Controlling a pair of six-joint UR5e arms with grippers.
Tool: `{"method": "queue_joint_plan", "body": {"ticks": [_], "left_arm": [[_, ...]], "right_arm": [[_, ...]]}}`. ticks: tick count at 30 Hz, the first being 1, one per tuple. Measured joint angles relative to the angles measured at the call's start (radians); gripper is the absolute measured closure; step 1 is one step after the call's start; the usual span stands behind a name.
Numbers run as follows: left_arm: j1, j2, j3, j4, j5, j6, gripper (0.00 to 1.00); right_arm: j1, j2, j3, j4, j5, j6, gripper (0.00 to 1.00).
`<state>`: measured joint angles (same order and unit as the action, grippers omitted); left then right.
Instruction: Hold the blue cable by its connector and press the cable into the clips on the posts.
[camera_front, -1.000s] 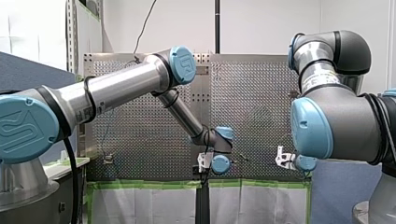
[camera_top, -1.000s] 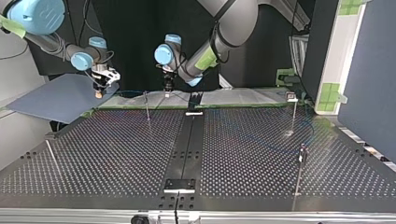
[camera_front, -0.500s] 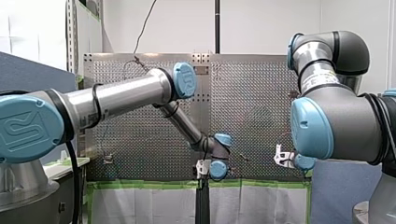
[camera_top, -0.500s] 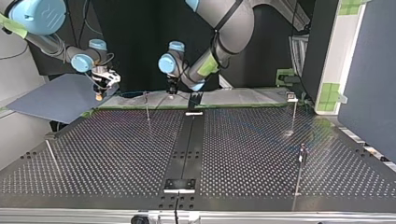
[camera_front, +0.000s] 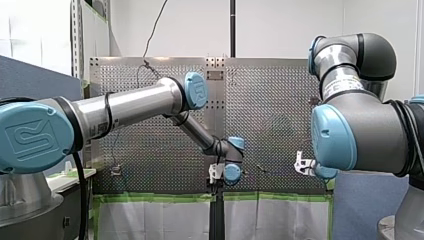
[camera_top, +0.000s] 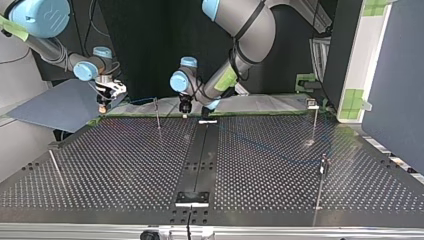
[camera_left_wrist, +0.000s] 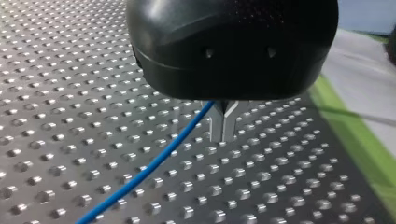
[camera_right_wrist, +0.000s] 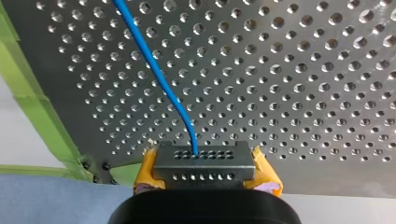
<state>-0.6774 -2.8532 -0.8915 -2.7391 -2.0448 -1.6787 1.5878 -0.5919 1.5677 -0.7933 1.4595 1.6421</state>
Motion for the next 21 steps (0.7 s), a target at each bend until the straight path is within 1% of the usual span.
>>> {"method": "queue_joint_plan", "body": {"ticks": [3, 8, 12, 15, 18, 21], "left_arm": [[0.004, 0.000, 0.020, -0.006, 0.009, 0.000, 0.99], [0.009, 0.000, 0.025, -0.008, 0.012, 0.000, 0.99], [0.015, 0.000, 0.026, -0.009, 0.009, 0.000, 0.99], [0.017, 0.000, 0.026, -0.011, 0.008, 0.000, 0.99], [0.017, 0.000, 0.025, -0.012, 0.010, 0.001, 0.99], [0.017, 0.001, 0.023, -0.011, 0.015, 0.002, 0.99]], "right_arm": [[-0.002, 0.001, -0.010, 0.000, -0.001, 0.002, 1.00], [-0.006, 0.002, -0.029, 0.001, -0.003, 0.008, 1.00], [-0.013, 0.002, -0.045, 0.001, -0.005, 0.020, 1.00], [-0.015, 0.004, -0.053, 0.001, -0.011, 0.024, 1.00], [-0.019, 0.011, -0.062, 0.002, -0.016, 0.026, 1.00], [-0.020, 0.030, -0.079, 0.010, -0.020, 0.023, 1.00]]}}
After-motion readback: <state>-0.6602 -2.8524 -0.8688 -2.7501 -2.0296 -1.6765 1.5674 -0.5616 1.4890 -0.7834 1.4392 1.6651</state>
